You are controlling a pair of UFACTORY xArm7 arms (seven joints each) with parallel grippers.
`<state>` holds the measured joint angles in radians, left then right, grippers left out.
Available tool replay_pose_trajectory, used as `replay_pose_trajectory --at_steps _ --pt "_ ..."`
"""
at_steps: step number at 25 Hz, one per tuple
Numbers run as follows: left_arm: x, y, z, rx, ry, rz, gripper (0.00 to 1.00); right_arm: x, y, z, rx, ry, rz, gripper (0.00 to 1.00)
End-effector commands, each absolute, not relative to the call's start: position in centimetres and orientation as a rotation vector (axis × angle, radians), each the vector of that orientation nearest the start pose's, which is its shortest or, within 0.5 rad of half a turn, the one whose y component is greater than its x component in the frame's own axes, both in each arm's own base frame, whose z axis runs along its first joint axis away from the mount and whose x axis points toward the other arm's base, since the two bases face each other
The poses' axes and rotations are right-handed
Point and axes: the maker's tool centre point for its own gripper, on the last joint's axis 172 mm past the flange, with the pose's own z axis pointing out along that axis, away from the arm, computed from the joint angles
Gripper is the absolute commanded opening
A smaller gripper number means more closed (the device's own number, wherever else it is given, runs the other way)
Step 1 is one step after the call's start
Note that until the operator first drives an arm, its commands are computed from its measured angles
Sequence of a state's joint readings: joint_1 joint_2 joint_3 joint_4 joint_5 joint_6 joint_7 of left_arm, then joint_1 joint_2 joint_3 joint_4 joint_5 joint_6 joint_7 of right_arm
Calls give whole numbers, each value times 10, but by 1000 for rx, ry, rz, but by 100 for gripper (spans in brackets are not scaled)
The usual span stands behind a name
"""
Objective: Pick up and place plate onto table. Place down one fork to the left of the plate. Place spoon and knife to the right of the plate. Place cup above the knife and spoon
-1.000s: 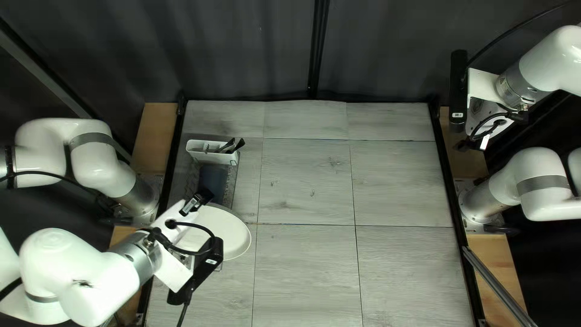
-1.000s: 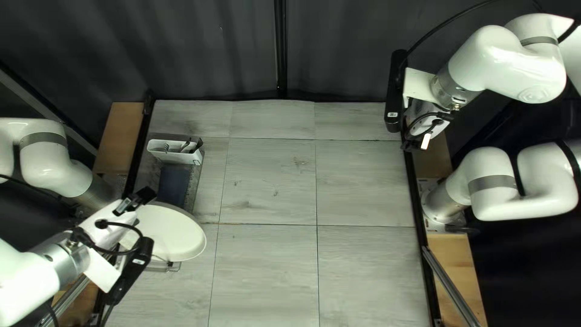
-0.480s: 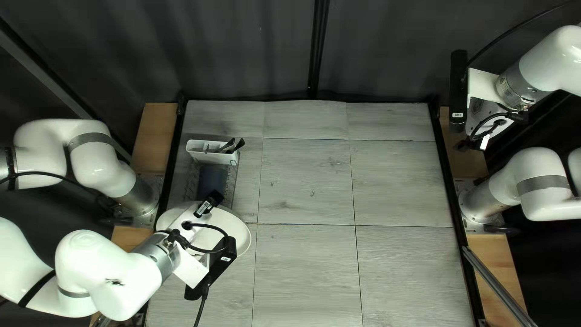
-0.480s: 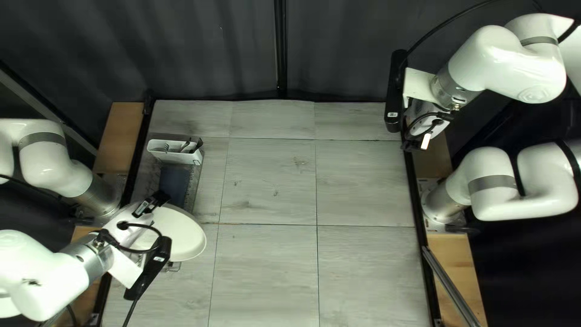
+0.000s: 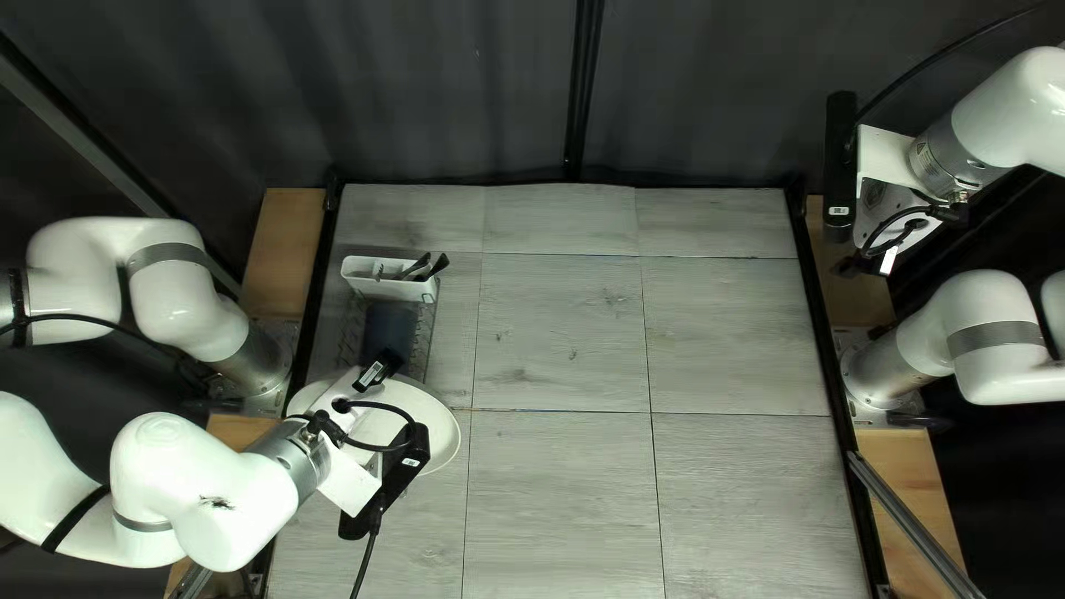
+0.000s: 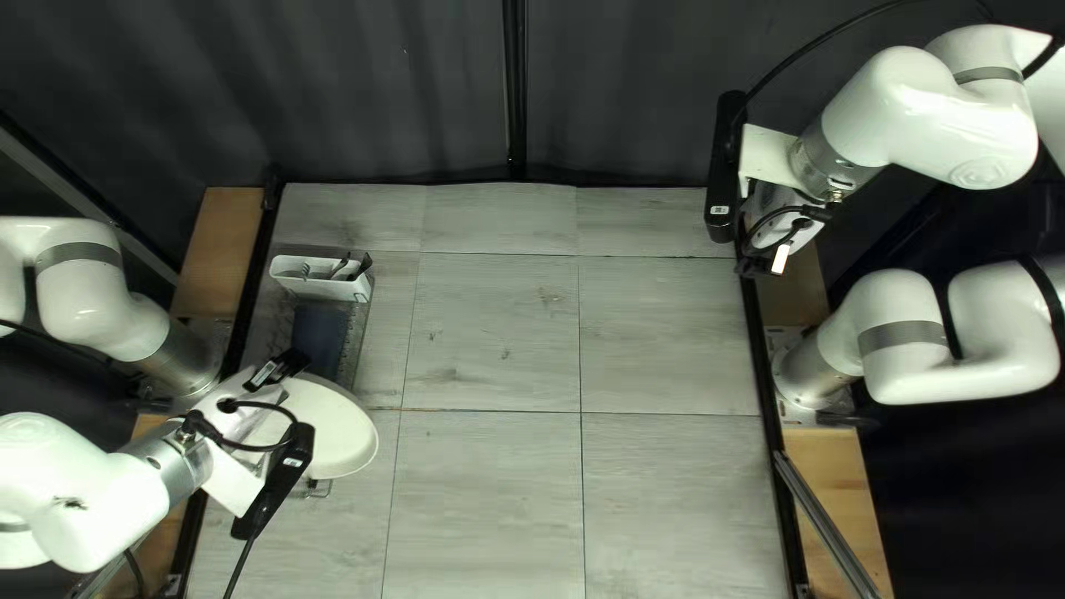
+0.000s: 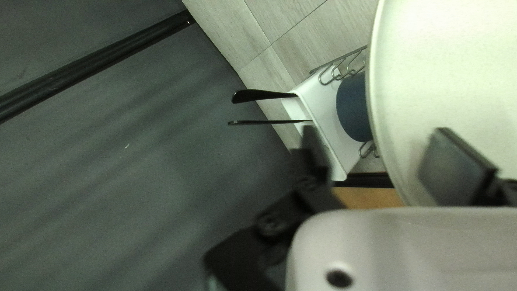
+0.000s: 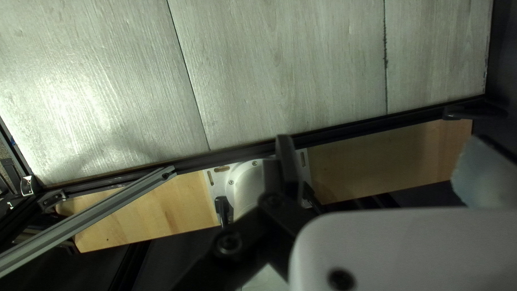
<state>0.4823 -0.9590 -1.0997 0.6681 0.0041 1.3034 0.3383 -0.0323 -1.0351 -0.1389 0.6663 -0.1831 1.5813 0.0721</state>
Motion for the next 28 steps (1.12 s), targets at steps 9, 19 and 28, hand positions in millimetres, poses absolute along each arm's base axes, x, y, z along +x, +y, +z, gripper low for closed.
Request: replay_pose_trajectory --at_steps 9,19,28 --pt "289 -68 303 -2167 806 47 0 205 -78 322 -3187 312 -182 100" --pt "354 -50 347 -2250 856 11 0 205 -78 322 -3187 312 -182 100" --pt "359 -50 345 -2289 851 4 0 205 -78 322 -3187 312 -182 100"
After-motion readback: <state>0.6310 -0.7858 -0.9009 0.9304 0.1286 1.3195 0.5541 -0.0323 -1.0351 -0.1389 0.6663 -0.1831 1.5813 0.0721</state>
